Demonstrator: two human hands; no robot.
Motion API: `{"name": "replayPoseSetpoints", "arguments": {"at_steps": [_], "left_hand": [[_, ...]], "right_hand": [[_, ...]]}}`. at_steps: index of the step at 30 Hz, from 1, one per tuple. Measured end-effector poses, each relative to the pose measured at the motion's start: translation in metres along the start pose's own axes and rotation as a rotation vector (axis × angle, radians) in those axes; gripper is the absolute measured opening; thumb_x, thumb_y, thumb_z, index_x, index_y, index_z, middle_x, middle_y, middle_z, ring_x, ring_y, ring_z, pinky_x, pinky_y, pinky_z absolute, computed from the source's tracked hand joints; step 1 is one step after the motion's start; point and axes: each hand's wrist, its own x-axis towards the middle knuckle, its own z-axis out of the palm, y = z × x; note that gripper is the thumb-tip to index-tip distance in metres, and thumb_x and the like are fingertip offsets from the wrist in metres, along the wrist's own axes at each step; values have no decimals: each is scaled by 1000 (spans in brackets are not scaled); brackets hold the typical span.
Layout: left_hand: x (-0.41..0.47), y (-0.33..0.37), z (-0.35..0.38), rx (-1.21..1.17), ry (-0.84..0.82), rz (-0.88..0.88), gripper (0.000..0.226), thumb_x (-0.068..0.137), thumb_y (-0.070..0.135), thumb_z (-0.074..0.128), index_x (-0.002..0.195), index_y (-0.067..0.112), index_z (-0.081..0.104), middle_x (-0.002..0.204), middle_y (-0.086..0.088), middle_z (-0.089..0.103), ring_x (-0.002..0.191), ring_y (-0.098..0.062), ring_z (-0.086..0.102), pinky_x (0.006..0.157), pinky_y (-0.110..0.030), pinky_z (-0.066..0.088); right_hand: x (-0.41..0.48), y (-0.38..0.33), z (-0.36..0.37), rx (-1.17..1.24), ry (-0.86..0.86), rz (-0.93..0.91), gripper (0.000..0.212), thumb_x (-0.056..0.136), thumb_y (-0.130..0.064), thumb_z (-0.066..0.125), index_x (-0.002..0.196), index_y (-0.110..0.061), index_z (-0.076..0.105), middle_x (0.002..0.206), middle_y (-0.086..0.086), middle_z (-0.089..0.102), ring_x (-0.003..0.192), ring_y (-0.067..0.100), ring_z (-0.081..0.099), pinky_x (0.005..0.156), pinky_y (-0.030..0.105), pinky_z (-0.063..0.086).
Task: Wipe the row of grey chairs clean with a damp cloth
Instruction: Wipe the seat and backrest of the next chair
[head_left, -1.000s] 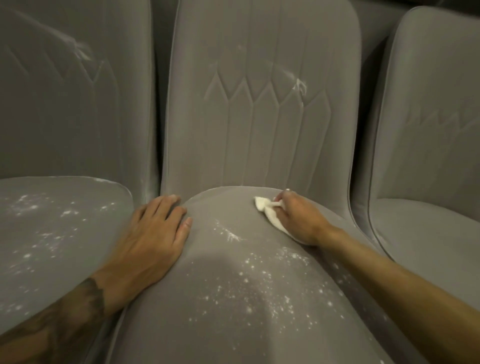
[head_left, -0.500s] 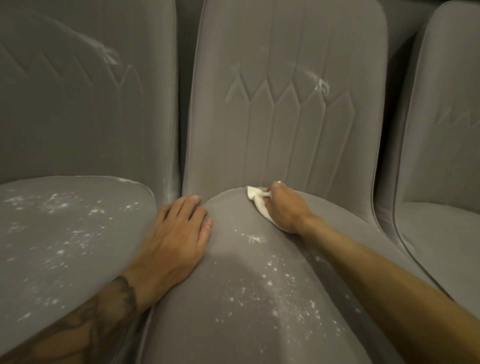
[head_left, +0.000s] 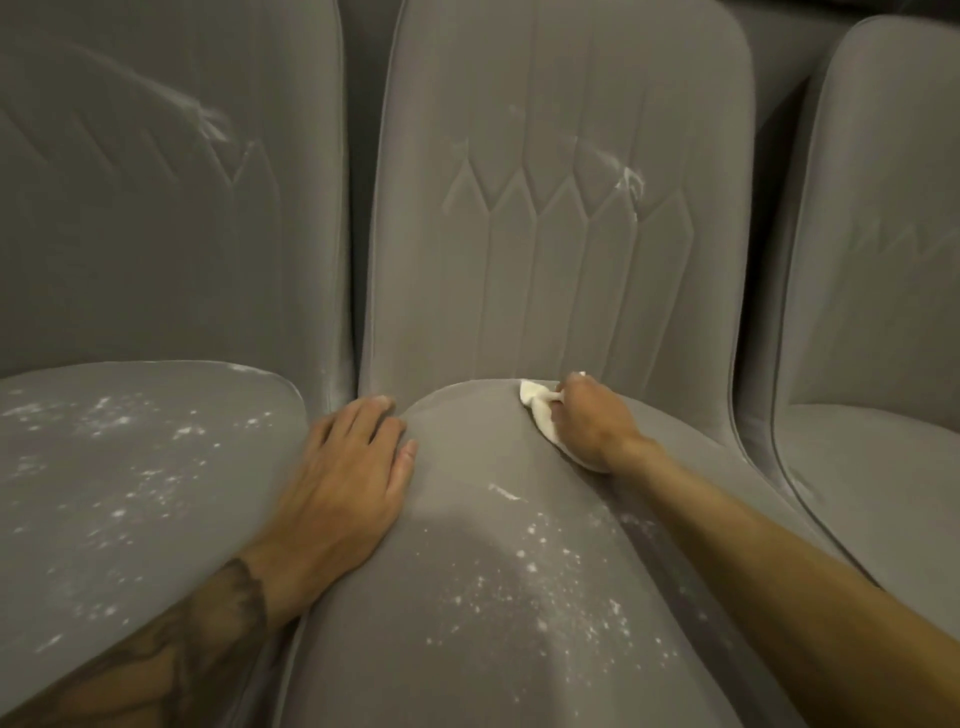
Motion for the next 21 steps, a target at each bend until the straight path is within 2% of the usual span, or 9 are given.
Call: {"name": "replayPoseSetpoints", "arguments": {"at_steps": [2, 4, 7, 9, 13, 15, 17, 19, 21], "left_hand": [[1, 0, -4, -3, -11, -49, 25, 103, 30, 45, 107, 14, 64, 123, -7, 58, 117, -28, 56, 97, -40, 37], [1, -1, -9, 0, -29, -114, 25, 101, 32, 46, 106, 15, 64, 122, -6, 57, 113, -26, 55, 94, -41, 37], [1, -7, -19, 19, -127, -188, 32, 102, 40, 38, 110, 20, 62, 123, -3, 54, 106, -25, 57, 92, -42, 40], [-2, -16, -26, 33, -226, -225, 40, 102, 48, 31, 119, 26, 59, 129, -2, 50, 112, -24, 55, 97, -43, 39], [-14, -28, -34, 107, -375, -236, 58, 101, 54, 16, 151, 39, 42, 148, 1, 41, 133, -19, 44, 111, -38, 32], [-16, -25, -35, 77, -389, -262, 60, 101, 52, 13, 154, 40, 38, 151, 0, 39, 134, -19, 42, 112, -38, 32], [-17, -21, -33, 77, -374, -269, 58, 101, 49, 15, 153, 39, 40, 150, -1, 40, 132, -21, 44, 110, -39, 35], [-18, -20, -33, 95, -367, -261, 57, 102, 46, 17, 154, 38, 40, 151, -3, 40, 132, -23, 45, 108, -40, 37], [-19, -20, -34, 87, -375, -258, 58, 102, 45, 16, 155, 37, 38, 152, -3, 39, 133, -23, 44, 109, -39, 37]], "right_hand": [[-4, -27, 13, 45, 6, -27, 40, 102, -35, 46, 119, 0, 55, 129, 25, 57, 119, 39, 56, 97, 40, 41], [-12, -58, 28, 87, -45, -164, 39, 102, -31, 47, 127, -1, 53, 132, 22, 57, 120, 38, 54, 99, 39, 39], [-22, -77, 34, 126, -137, -373, 31, 100, -28, 52, 127, -12, 54, 128, 14, 60, 118, 33, 56, 98, 37, 42], [-15, -71, 27, 122, -154, -358, 31, 100, -27, 52, 126, -12, 55, 129, 15, 60, 120, 33, 56, 100, 38, 43], [1, -82, 22, 7, -49, -154, 39, 102, -33, 45, 122, -2, 55, 130, 23, 57, 119, 40, 56, 98, 42, 44], [-8, -105, 32, -7, -14, -236, 32, 102, -23, 43, 123, -1, 53, 130, 23, 57, 119, 40, 57, 97, 41, 44], [-23, -116, 44, 63, -34, -416, 26, 99, -18, 46, 119, -5, 55, 123, 20, 61, 112, 40, 59, 92, 42, 45], [-33, -108, 40, 124, -119, -527, 26, 99, -24, 50, 120, -10, 56, 121, 16, 62, 110, 36, 58, 93, 41, 46], [-25, -96, 30, 111, -155, -499, 31, 100, -33, 51, 122, -12, 57, 124, 15, 63, 113, 34, 59, 95, 41, 46]]}}
